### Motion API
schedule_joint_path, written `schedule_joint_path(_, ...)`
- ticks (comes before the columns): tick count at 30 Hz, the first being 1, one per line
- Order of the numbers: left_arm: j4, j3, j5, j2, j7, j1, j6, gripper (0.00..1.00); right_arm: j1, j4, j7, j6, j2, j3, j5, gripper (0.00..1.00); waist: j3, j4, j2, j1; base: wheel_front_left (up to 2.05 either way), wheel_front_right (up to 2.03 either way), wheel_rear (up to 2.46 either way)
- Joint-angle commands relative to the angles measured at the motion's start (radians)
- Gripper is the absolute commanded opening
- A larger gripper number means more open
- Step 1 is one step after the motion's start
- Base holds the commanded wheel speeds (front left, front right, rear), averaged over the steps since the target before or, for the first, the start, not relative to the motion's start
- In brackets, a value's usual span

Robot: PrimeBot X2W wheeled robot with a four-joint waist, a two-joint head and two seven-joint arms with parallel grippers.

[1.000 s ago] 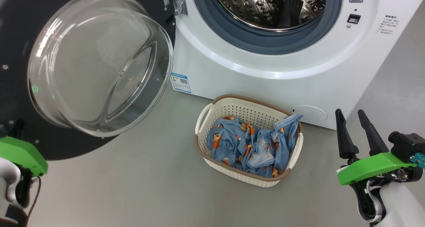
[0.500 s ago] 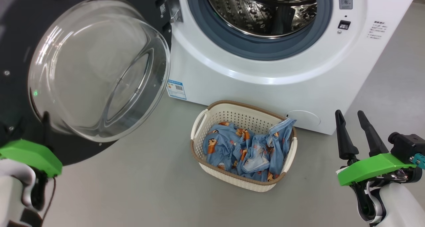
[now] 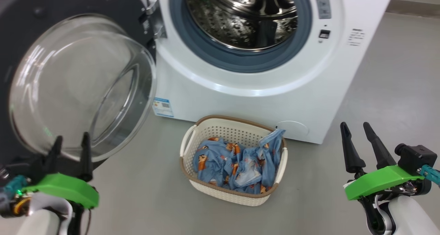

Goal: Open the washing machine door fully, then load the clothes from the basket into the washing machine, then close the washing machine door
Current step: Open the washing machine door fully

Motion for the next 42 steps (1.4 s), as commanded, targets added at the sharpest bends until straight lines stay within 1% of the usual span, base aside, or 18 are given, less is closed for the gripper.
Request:
schedule_joint_path(1,-0.053,0.033,-0.005,0.035,-0.009,-0.002,0.014,1.0,-0.008,-0.024,-0.012,0.005,-0.013,0.028,0.001,1.0,-0.018,-0.031,0.0,0.0,0.0,0.0,0.0)
schedule_joint_path(9,-0.222,0.021,0.002,0.016,-0.009,0.109,0.074,1.0,-0.006,-0.022,-0.012,0.005,-0.034,0.065,-0.003,1.0,-0.044,-0.12,0.0,0.0,0.0,0.0,0.0)
schedule_joint_path(17,-0.309,0.01,0.008,0.001,-0.026,0.17,0.099,1.0,-0.024,-0.021,-0.012,0.005,-0.052,0.094,-0.011,1.0,-0.043,-0.207,0.0,0.0,0.0,0.0,0.0)
schedule_joint_path(25,-0.338,-0.003,0.008,-0.008,-0.037,0.195,0.098,1.0,-0.029,-0.019,-0.012,0.005,-0.061,0.095,-0.015,1.0,-0.043,-0.255,0.0,0.0,0.0,0.0,0.0)
schedule_joint_path(34,-0.333,-0.009,-0.001,-0.016,-0.053,0.217,0.085,1.0,-0.024,-0.021,-0.012,0.005,-0.068,0.092,-0.021,1.0,-0.05,-0.287,0.0,0.0,0.0,0.0,0.0)
schedule_joint_path(42,-0.329,-0.012,-0.005,-0.012,-0.06,0.22,0.074,1.0,-0.028,-0.027,-0.012,0.005,-0.076,0.09,-0.021,1.0,-0.041,-0.301,0.0,0.0,0.0,0.0,0.0)
